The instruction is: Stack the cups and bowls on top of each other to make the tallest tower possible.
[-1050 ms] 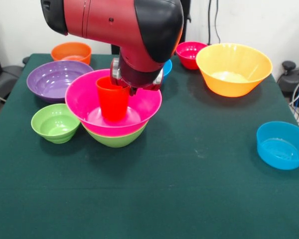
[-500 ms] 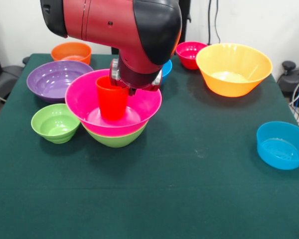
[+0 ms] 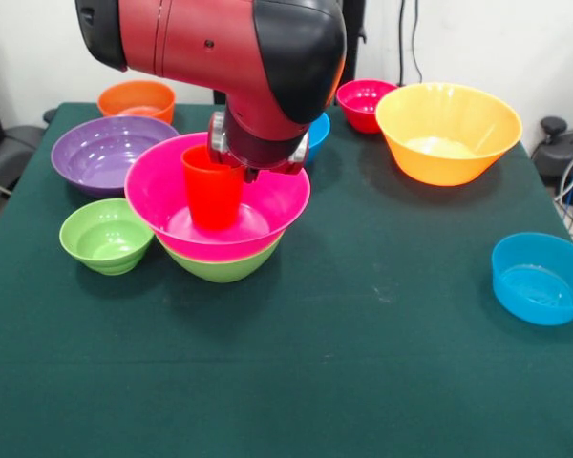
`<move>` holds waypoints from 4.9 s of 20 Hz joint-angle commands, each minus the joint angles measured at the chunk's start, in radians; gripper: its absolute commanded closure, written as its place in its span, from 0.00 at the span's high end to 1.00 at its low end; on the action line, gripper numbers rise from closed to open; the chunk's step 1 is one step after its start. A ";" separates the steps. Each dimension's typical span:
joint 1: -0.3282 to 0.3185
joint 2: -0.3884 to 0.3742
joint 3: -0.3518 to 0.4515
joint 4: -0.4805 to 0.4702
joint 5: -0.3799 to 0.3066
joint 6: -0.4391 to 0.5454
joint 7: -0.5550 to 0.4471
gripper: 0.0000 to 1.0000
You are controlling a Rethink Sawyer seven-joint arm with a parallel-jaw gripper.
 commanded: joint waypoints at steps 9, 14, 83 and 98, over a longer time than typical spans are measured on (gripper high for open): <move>-0.007 -0.001 0.048 0.078 -0.012 -0.078 0.018 1.00; -0.008 -0.007 0.051 0.081 -0.012 -0.085 0.009 1.00; 0.009 -0.107 0.113 0.105 0.256 0.155 0.076 1.00; -0.022 -0.073 0.164 0.207 0.497 0.087 0.077 1.00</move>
